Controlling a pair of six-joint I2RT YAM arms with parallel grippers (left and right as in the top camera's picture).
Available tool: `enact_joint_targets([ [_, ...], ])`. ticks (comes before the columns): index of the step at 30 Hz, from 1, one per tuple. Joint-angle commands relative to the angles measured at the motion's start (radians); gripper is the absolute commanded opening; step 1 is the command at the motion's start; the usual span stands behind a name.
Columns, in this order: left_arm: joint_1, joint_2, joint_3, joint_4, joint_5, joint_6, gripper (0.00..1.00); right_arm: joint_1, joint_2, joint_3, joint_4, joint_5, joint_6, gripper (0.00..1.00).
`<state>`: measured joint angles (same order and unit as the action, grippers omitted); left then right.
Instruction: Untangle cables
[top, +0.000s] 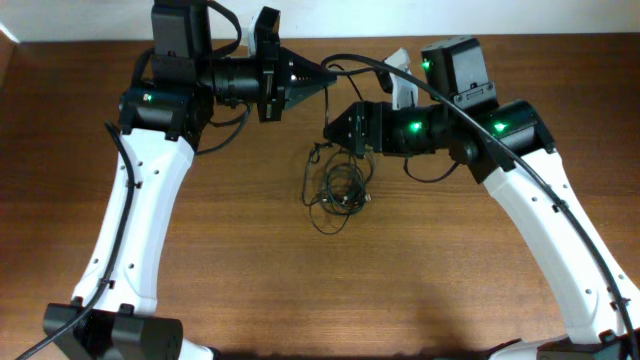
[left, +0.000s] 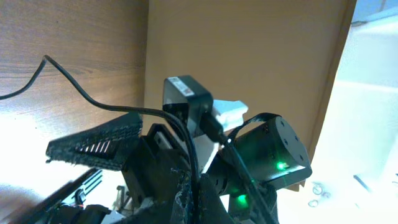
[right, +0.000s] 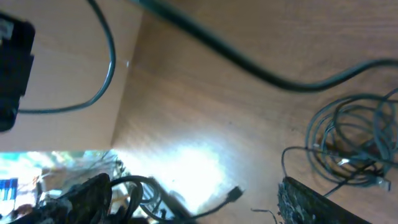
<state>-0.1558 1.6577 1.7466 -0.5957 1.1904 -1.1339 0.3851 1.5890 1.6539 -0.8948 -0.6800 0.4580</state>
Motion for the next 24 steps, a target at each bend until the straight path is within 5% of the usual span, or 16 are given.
enact_joint_targets([
  [1, -0.003, -0.026, 0.010, 0.012, 0.018, 0.006, 0.00, 0.003, 0.002, 0.006, -0.057, -0.053, -0.042, 0.86],
  [24, -0.003, -0.026, 0.010, 0.019, 0.024, 0.006, 0.00, 0.068, 0.004, 0.005, -0.113, -0.110, -0.065, 0.86],
])
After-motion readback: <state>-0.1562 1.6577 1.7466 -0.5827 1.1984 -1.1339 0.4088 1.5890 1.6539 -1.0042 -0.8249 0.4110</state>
